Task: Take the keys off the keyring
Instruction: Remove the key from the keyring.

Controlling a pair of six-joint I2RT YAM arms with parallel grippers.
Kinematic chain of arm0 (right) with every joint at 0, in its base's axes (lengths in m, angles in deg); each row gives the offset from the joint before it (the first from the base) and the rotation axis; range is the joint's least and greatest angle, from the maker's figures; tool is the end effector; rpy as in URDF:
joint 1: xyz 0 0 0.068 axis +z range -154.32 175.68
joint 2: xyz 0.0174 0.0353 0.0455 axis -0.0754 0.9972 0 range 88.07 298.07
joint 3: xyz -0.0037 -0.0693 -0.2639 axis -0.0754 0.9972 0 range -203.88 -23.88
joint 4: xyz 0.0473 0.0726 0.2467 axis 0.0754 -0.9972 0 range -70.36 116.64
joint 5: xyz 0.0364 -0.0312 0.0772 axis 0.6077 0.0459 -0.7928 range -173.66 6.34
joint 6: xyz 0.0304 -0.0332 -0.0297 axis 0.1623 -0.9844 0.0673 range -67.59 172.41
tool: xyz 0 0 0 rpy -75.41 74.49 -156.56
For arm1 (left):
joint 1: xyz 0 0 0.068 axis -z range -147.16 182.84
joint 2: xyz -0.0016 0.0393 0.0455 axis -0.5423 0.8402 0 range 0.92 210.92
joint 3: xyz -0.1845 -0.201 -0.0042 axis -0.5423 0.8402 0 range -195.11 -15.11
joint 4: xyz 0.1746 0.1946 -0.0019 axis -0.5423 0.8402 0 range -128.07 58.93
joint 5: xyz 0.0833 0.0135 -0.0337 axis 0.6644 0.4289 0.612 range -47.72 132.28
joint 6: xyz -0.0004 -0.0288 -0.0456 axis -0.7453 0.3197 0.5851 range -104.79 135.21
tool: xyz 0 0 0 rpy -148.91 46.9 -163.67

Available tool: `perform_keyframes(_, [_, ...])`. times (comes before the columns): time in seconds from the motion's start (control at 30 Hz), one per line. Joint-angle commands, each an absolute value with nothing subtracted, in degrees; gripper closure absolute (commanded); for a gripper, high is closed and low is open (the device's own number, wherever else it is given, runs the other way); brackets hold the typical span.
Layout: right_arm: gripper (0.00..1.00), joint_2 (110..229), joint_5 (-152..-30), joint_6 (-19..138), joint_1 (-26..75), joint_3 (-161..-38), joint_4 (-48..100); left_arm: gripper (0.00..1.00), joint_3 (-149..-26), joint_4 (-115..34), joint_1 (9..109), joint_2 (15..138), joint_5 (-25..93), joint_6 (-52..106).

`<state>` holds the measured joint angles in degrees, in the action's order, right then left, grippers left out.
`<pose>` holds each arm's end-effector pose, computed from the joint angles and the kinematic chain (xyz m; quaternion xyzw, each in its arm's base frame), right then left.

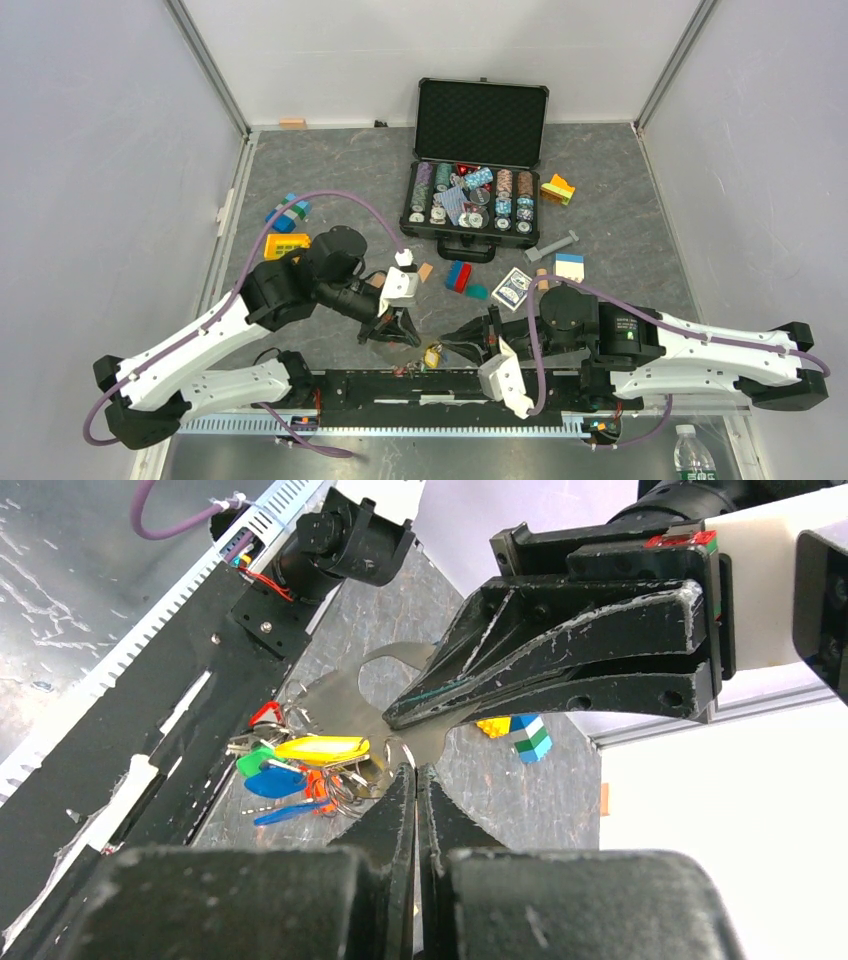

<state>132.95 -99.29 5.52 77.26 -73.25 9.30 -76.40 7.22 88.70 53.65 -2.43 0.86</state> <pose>0.0165 0.1775 0.3548 -0.7344 0.2602 0.2856 0.5579 0.0763 -0.1572 0.3601 0.6149 0.5783 -0.4648 0.2672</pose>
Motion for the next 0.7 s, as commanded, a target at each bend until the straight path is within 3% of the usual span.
perform_keyframes(0.0, [1.00,132.83,-101.20,4.00,77.33,-74.77,13.90,0.93,-74.81,-3.23,88.83,52.21,-6.22,3.31])
perform_keyframes(0.27, [1.00,130.94,-102.33,4.23,77.33,-73.31,18.43,0.90,-68.99,-15.32,88.80,48.11,-9.44,7.87])
perform_keyframes(0.67, [1.00,128.39,-103.45,8.38,77.33,-67.65,30.38,0.97,-65.73,-24.86,88.83,44.25,-10.80,12.25])
